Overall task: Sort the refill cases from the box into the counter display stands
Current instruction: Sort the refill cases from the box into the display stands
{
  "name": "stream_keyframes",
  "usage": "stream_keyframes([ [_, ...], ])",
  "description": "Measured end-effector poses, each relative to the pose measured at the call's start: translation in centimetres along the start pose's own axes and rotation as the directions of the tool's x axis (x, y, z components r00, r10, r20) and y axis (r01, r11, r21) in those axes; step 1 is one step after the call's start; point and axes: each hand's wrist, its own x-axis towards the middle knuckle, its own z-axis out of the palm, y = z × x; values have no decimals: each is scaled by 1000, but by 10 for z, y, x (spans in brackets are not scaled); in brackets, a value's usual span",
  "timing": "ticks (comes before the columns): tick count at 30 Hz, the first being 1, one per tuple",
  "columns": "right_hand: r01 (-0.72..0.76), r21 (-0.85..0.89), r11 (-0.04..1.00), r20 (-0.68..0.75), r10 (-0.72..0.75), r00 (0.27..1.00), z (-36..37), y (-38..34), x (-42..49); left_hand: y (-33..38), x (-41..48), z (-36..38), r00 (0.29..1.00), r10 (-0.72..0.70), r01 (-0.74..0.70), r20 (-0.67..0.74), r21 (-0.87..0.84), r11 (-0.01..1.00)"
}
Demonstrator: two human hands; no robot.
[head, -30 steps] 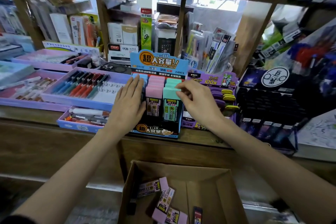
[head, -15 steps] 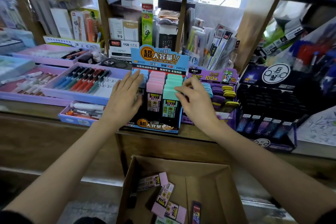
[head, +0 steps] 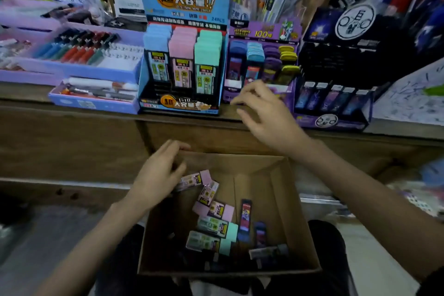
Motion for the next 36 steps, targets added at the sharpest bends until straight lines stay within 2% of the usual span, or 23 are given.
stream_keyframes([
  [2, -85, 66, 994, 224, 69, 972, 11, 12, -37, -9, -20, 34, 987, -82, 89, 139, -44, 995],
  [4, -228, 108, 968, 435, 160, 886, 30, 22, -79, -20, -37, 65, 953, -126, 145, 275, -47, 988],
  [6, -376, 107, 920, 601, 241, 762, 52, 32, -120, -29, -51, 91, 902, -144, 168, 407, -25, 985],
  [9, -541, 35, 840, 782, 314, 538, 79, 48, -169, -36, -66, 121, 830, -132, 174, 542, -28, 984],
  [10, -560, 3, 828, 830, 310, 463, 86, 53, -181, -37, -69, 131, 809, -98, 151, 579, -44, 987],
  [12, -493, -92, 865, 898, 287, 334, 100, 61, -201, -35, -74, 148, 761, -26, 87, 648, -62, 994],
  [14, -373, -162, 914, 925, 272, 265, 111, 64, -217, -35, -75, 162, 715, 24, -21, 699, -12, 1000],
  [17, -319, -167, 933, 936, 252, 247, 125, 65, -233, -44, -80, 176, 661, 42, -162, 749, 87, 983],
  [22, -340, -162, 926, 919, 268, 291, 144, 69, -245, -55, -86, 184, 569, 43, -196, 821, 85, 977],
  [25, -436, -86, 896, 905, 253, 342, 151, 68, -245, -51, -88, 189, 527, 33, -219, 849, 98, 971],
  [26, -463, -57, 885, 896, 250, 367, 153, 67, -245, -50, -89, 190, 502, 15, -180, 865, 87, 980],
  [27, -482, -29, 876, 890, 243, 386, 155, 65, -245, -49, -90, 190, 506, 7, -153, 863, 81, 985],
  [29, -509, 1, 861, 895, 226, 385, 159, 60, -248, -48, -88, 192, 483, -22, -117, 875, 89, 989],
  [31, -537, 13, 843, 899, 226, 376, 161, 59, -250, -46, -86, 193, 463, -91, -2, 882, 104, 995],
  [32, -557, 16, 831, 894, 238, 380, 160, 60, -251, -43, -85, 193, 456, -121, 56, 882, 107, 993],
  [36, -677, 16, 736, 834, 363, 414, 156, 65, -248, -38, -89, 194, 462, -140, 105, 876, 103, 989],
])
